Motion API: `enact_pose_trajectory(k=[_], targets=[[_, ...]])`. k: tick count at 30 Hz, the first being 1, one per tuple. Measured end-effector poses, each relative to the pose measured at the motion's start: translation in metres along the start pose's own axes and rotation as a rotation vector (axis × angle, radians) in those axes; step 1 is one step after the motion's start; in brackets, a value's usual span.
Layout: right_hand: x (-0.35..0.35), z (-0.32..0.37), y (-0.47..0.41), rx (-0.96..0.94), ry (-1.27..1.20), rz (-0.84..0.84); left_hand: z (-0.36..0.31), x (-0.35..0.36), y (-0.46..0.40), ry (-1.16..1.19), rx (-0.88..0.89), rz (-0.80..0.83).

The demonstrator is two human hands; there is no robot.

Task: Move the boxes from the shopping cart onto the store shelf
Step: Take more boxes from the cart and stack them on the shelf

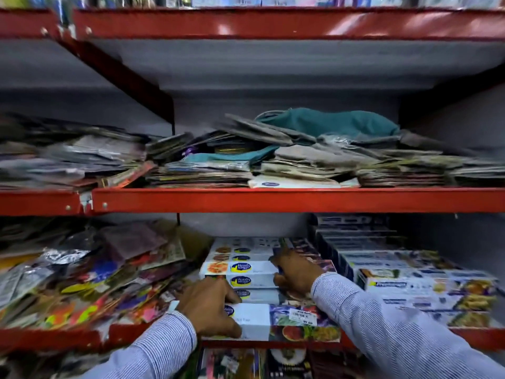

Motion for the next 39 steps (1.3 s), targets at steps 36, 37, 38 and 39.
enact_pose_trajectory(k=[36, 37, 38, 39], targets=[[0.009, -0.023, 0.053, -0.078, 0.082, -0.084, 0.016, 0.054, -0.061, -0.019, 0.106, -0.253], [0.011, -0.024, 0.054, -0.086, 0.111, -0.092, 0.015, 0.055, -0.059, -0.051, 0.114, -0.274], [0.015, -0.024, 0.055, -0.096, 0.143, -0.103, 0.015, 0.057, -0.056, -0.078, 0.129, -0.314], [0.019, -0.025, 0.057, -0.101, 0.171, -0.111, 0.015, 0.060, -0.053, -0.107, 0.137, -0.332]])
Point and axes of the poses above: each hand's wrist, its own y-axis away from the middle knuckle, its own x-axis out of the palm, z = x × y, the point moved 3 cm from there along -y, towards the middle knuckle, and after that the axes turned 11 degrees about -y, right-handed, at the moved point
